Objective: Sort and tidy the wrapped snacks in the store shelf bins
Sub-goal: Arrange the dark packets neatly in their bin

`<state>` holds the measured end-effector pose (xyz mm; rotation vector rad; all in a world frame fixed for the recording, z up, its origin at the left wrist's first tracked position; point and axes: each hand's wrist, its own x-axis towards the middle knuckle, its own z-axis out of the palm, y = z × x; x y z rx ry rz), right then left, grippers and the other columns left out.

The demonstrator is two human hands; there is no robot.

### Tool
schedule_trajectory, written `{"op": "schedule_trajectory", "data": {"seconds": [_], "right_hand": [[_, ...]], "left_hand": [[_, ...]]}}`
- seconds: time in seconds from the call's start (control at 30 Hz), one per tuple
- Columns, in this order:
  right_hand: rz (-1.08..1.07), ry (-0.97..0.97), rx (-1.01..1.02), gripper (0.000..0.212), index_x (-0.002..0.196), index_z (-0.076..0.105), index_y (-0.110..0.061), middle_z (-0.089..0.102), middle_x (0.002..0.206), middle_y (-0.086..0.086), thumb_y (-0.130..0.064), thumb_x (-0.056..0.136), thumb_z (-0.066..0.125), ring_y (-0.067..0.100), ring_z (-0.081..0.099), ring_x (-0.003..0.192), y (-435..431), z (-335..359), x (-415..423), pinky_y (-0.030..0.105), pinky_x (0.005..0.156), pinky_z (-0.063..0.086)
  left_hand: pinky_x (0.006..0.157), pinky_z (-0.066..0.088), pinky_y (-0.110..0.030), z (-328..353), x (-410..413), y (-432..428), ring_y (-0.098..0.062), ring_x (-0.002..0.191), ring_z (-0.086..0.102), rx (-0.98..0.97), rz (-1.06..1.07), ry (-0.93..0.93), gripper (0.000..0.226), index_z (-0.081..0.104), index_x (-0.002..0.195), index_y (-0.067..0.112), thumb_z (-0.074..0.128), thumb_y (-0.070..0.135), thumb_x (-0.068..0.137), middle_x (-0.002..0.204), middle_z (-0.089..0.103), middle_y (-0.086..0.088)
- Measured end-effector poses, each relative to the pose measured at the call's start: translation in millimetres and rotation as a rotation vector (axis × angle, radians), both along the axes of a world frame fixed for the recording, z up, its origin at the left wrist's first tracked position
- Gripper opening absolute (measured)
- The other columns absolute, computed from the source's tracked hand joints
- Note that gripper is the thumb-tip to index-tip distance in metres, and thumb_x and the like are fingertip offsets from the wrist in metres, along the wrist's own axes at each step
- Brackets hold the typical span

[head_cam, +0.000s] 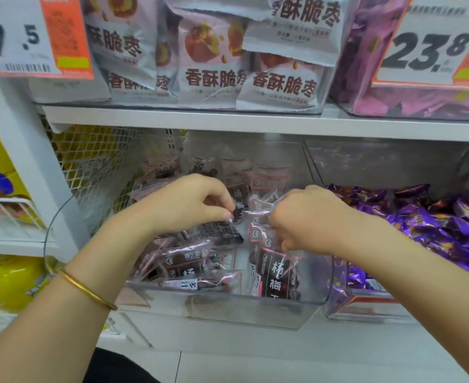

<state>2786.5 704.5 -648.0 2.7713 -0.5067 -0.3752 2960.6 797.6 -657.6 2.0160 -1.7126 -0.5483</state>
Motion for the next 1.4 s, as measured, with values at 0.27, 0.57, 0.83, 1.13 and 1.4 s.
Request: {"op": "schedule_trajectory", "data": {"seconds": [0.27, 0.57, 0.83, 1.13, 1.4], "right_hand": [[0.121, -0.021, 0.079, 0.097, 0.143, 0.018, -0.037, 0.02, 0.149, 0.001, -0.061, 0.065, 0.069, 0.026, 0.023, 0.134, 2, -18, 5, 0.043, 0.106, 0.032], [0.091, -0.06, -0.068, 0.078, 0.13, 0.029, -0.026, 0.03, 0.131, 0.009, -0.045, 0.069, 0.074, 0.031, 0.032, 0.12, 9, -22, 3, 0.041, 0.09, 0.037], [0.067, -0.116, 0.109, 0.06, 0.132, 0.042, -0.034, 0.031, 0.135, 0.002, -0.052, 0.078, 0.062, 0.026, 0.033, 0.123, 7, -8, 14, 0.041, 0.095, 0.038], [-0.076, -0.14, 0.374, 0.045, 0.108, 0.056, -0.009, 0.058, 0.099, 0.004, -0.044, 0.082, 0.065, 0.025, 0.058, 0.093, -19, -15, 110, 0.032, 0.069, 0.046], [-0.164, -0.248, 0.537, 0.011, 0.094, 0.052, -0.005, 0.053, 0.09, 0.011, -0.014, 0.092, 0.046, 0.023, 0.049, 0.076, -40, -17, 114, 0.027, 0.057, 0.036]], "left_hand": [[0.086, 0.047, -0.032, -11, 10, -2, -0.009, 0.092, 0.057, 0.071, 0.056, -0.219, 0.01, 0.069, 0.093, 0.022, 0.065, 0.026, 0.085, 0.096, 0.062, 0.008], [0.082, 0.04, -0.021, -5, 13, -4, -0.012, 0.091, 0.056, -0.078, 0.183, -0.285, 0.013, 0.069, 0.097, 0.014, 0.06, 0.016, 0.088, 0.091, 0.056, 0.007], [0.09, 0.047, -0.04, -11, 24, -8, -0.025, 0.107, 0.056, -0.28, 0.286, -0.439, 0.027, 0.064, 0.114, 0.015, 0.051, 0.01, 0.091, 0.114, 0.062, -0.006], [0.094, 0.043, -0.038, -16, 39, -9, -0.028, 0.112, 0.052, -0.127, 0.256, -0.508, 0.036, 0.057, 0.122, 0.022, 0.057, 0.015, 0.087, 0.122, 0.059, -0.005], [0.088, 0.043, -0.023, -6, 56, -4, -0.013, 0.099, 0.055, 0.005, 0.291, -0.158, 0.047, 0.049, 0.13, 0.018, 0.059, 0.009, 0.085, 0.104, 0.057, 0.001]]}}
